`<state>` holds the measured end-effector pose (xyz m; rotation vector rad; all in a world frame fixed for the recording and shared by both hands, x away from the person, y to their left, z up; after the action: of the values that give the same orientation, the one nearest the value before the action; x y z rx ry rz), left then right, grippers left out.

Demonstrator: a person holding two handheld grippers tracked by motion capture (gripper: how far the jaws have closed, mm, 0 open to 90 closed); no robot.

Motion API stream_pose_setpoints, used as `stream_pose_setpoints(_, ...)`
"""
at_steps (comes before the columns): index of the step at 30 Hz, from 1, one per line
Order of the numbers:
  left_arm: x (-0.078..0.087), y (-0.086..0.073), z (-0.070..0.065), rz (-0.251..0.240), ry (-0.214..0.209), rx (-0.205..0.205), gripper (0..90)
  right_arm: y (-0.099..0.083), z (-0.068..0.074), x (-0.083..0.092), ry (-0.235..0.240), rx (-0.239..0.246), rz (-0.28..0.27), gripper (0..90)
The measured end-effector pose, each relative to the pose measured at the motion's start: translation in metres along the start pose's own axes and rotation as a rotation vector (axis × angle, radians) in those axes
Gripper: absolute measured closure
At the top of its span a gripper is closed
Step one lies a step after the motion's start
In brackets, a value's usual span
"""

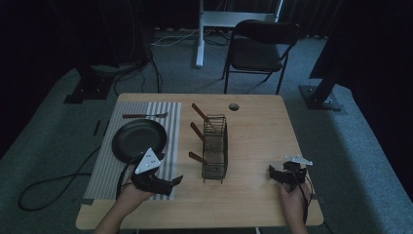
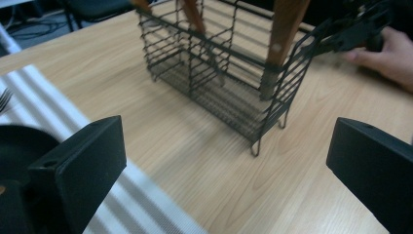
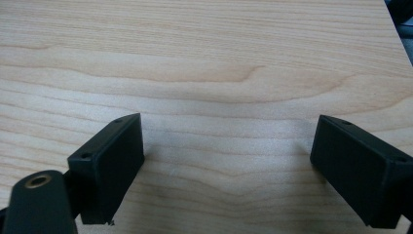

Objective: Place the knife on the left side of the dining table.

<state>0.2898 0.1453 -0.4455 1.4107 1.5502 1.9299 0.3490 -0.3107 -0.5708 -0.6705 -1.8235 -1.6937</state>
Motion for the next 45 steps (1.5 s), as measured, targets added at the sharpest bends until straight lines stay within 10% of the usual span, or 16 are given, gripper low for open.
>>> stream_pose_setpoints(27, -0.030, 0.037, -0.009, -0.118, -0.097, -0.043, 4.9, 0.000, 0.000, 0.000, 0.000, 0.001, 0.000, 11.2)
stream_pose_setpoints(45, -0.031, 0.036, -0.005, -0.179, -0.152, -0.018, 67.8, 0.000, 0.000, 0.000, 0.000, 0.001, 0.000, 11.3)
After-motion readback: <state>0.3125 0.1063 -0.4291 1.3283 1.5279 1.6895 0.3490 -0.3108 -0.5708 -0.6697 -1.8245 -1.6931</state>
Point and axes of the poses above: each handheld gripper's, and its own axes: x roughly backward along the jaws, y roughly out of its top, z roughly to its left, the point moved 3 cm from there along -x, roughly forward along the jaws, and after that the axes turned 5 degrees about -y, right-handed, at the moved point
